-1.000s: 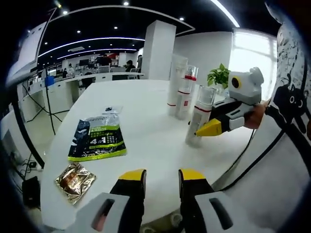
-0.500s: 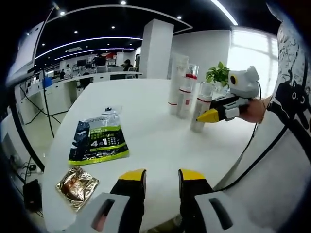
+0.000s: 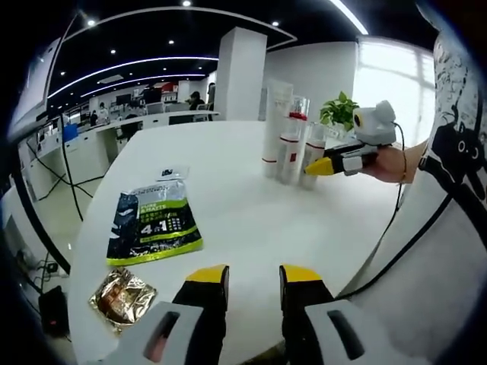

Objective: Arrange the skincare products in the storage area until every visible bottle or jar stands upright without overlapping.

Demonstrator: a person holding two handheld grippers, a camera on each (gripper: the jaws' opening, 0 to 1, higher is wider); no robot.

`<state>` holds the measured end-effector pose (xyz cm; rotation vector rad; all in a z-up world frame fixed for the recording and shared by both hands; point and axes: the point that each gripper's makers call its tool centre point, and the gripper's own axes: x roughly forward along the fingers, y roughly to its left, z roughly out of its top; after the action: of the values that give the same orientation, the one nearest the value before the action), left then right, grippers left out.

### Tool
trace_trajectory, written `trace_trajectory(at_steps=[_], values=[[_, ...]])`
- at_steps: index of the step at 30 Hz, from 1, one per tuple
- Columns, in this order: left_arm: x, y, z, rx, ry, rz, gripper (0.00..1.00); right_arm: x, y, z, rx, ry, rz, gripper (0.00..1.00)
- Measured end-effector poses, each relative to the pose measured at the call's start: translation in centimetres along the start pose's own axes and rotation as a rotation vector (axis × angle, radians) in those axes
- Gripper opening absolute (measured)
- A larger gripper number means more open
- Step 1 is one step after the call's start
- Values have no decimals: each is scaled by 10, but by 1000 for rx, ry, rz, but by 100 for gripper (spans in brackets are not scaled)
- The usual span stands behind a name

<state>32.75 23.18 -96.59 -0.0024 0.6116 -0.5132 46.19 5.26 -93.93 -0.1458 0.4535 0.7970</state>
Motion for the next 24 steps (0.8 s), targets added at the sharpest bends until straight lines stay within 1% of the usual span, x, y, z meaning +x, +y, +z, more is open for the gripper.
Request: trace_trajectory(at_steps=[5, 10, 11, 12, 13, 15, 18, 19, 22, 24], values=[[1, 0, 1, 0, 2, 1, 27, 5, -5, 3, -3, -8, -2, 22], [2, -2, 1, 5, 9, -1, 27, 5, -6, 2, -3, -4, 3, 23], [2, -2, 2, 5, 7, -2, 27, 5, -6, 1, -7, 3, 2, 23], [3, -2, 3, 4, 4, -1, 27, 3, -7, -4, -18, 29, -3, 23], [3, -2, 4, 5, 2, -1, 27, 3, -7, -7, -24, 39, -6, 24], [3, -1, 8, 11, -8, 1, 27, 0, -8, -12, -24, 53, -15, 26], [5, 2, 15, -2, -37, 3, 27, -3, -7, -14, -31, 64, -14, 26], [5, 2, 16, -5, -35, 3, 27, -3, -7, -15, -29, 65, -11, 26], [7, 5, 16, 22, -5, 12, 27, -3, -7, -18, -8, 70, -3, 26], [7, 8, 22, 36, -3, 20, 27, -2, -5, -21, -13, 76, 7, 26]])
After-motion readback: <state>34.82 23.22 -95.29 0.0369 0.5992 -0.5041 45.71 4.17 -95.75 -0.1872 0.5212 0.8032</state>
